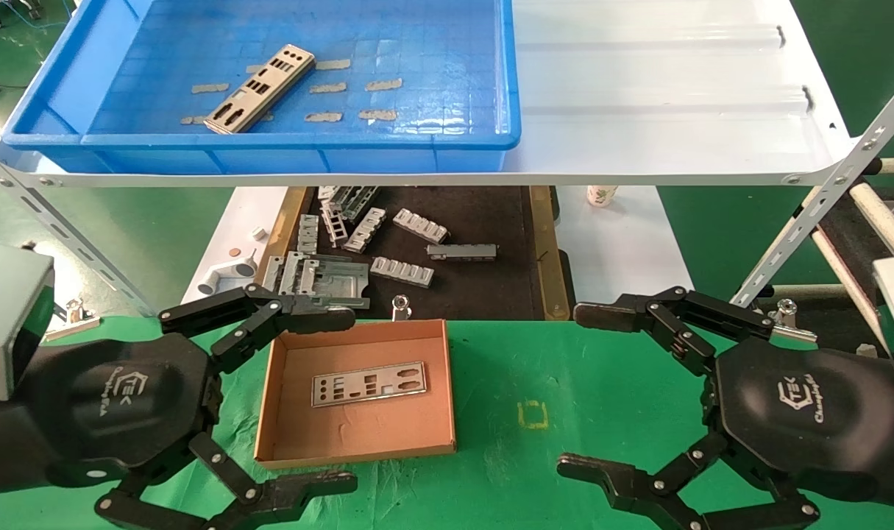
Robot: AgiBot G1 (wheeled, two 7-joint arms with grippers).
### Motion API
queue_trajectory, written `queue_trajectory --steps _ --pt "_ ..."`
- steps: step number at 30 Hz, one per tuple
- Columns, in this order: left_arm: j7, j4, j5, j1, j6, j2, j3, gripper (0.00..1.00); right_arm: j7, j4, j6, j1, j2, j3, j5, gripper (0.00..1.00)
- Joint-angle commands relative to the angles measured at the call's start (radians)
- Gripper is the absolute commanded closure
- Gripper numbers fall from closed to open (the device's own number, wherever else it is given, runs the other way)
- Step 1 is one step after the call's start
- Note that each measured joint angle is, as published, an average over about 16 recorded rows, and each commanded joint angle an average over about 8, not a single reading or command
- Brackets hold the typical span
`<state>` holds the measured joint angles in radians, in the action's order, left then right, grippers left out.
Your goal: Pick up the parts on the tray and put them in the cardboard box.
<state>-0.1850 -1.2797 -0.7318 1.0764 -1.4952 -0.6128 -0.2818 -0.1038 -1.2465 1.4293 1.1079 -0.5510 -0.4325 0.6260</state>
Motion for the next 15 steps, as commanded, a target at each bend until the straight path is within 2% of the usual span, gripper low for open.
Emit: queue_trajectory --steps 1,12,14,15 --pt "0.000 0.000 0.000 0.000 0.000 0.000 0.000 0.00 0.000 0.000 0.000 0.000 0.000 0.000 0.000 0.00" --pt "0.000 0.000 0.000 0.000 0.000 0.000 0.000 0.00 0.000 0.000 0.000 0.000 0.000 0.000 0.000 0.01" --pt "0.000 0.000 0.000 0.000 0.000 0.000 0.000 0.00 0.000 0.000 0.000 0.000 0.000 0.000 0.000 0.16" --pt "0.000 -0.001 0.000 0.000 0.000 0.000 0.000 0.00 0.000 0.000 0.000 0.000 0.000 0.000 0.000 0.27"
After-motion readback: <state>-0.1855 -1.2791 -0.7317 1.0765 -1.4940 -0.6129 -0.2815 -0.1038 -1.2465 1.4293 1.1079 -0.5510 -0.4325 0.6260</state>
